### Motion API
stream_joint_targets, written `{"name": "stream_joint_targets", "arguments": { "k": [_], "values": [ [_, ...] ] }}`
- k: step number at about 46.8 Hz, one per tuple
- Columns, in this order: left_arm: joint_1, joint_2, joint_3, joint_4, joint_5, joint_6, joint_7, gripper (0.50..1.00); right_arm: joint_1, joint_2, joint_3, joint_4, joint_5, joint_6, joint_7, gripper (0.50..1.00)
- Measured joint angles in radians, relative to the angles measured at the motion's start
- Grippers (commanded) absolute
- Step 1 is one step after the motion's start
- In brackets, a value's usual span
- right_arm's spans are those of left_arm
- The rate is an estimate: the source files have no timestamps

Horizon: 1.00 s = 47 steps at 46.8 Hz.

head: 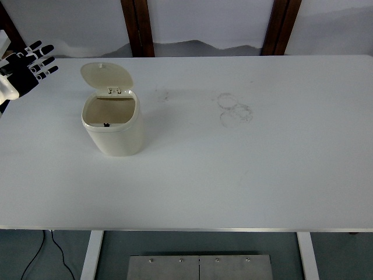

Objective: Close trash bin

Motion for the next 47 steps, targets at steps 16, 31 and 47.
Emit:
{"name": "stream_joint_targets", "arguments": {
  "k": [16,31,47],
  "values": [
    [-0.223,0.114,0.24,-0.122,0.02,-0.005,0.058,1.0,0.0,0.0,0.0,0.0,0.0,0.0,0.0,0.995],
    [-0.423,0.105,0.468,-0.133,0.198,-0.058,0.107,1.0,0.0,0.0,0.0,0.0,0.0,0.0,0.0,0.995],
    [-0.589,0.086,0.62,-0.144,0.34,-0.134,0.136,1.0,0.002,0.0,-0.002,0.0,0.0,0.0,0.0,0.995]
  ]
}}
